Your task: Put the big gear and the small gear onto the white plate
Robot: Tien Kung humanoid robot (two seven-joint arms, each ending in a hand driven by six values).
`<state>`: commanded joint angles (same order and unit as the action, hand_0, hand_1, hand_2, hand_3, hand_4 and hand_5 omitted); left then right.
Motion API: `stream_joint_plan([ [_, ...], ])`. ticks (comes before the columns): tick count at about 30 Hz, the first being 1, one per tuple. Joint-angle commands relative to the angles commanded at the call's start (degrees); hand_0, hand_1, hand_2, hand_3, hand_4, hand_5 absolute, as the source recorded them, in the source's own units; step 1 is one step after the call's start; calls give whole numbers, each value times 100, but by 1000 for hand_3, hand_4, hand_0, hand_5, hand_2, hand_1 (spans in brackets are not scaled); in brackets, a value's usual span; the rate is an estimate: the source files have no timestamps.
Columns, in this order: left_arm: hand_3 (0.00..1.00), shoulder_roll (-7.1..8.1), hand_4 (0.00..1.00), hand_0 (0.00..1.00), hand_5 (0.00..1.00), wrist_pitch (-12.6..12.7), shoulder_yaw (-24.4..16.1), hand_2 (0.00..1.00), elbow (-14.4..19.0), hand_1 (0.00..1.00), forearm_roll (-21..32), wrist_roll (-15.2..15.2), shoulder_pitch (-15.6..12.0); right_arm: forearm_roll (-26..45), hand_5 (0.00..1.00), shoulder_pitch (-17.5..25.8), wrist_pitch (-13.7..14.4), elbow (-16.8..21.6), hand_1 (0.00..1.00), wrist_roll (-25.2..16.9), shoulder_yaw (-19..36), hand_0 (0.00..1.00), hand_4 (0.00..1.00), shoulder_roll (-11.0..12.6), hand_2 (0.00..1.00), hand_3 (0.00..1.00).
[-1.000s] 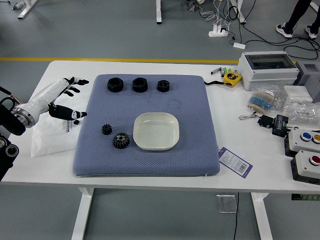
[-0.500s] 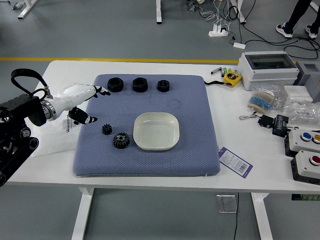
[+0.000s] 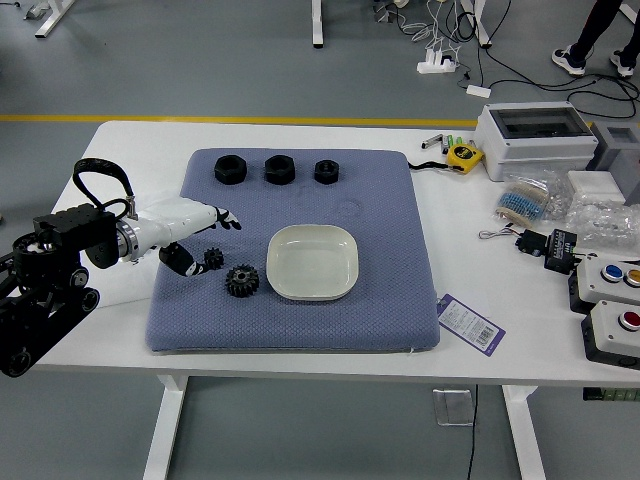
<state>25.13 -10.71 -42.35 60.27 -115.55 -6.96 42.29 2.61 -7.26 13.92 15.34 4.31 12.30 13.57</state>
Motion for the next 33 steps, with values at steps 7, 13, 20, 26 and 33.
stream_joint_plan([
  [7,690,-145,780,621,2,93,116,770,-280,699,-21,-151,46,-42,712,8,6,8,663,12,23,682,797,-10,735,576],
  [13,673,-281,774,618,2,151,237,771,-527,700,-19,-202,152,-80,712,24,10,13,662,26,48,682,797,-17,735,576],
  [20,667,-403,770,615,2,213,282,768,-777,700,-59,-246,234,-87,714,40,7,21,662,32,56,682,797,-27,735,577],
  [26,661,-476,767,613,2,219,278,769,-995,700,-126,-236,298,-66,715,31,5,25,662,27,45,682,797,-32,735,576],
  [33,659,-510,763,610,2,224,273,765,-1192,678,-86,-237,356,-54,715,2,1,26,661,26,34,682,797,-25,735,576],
])
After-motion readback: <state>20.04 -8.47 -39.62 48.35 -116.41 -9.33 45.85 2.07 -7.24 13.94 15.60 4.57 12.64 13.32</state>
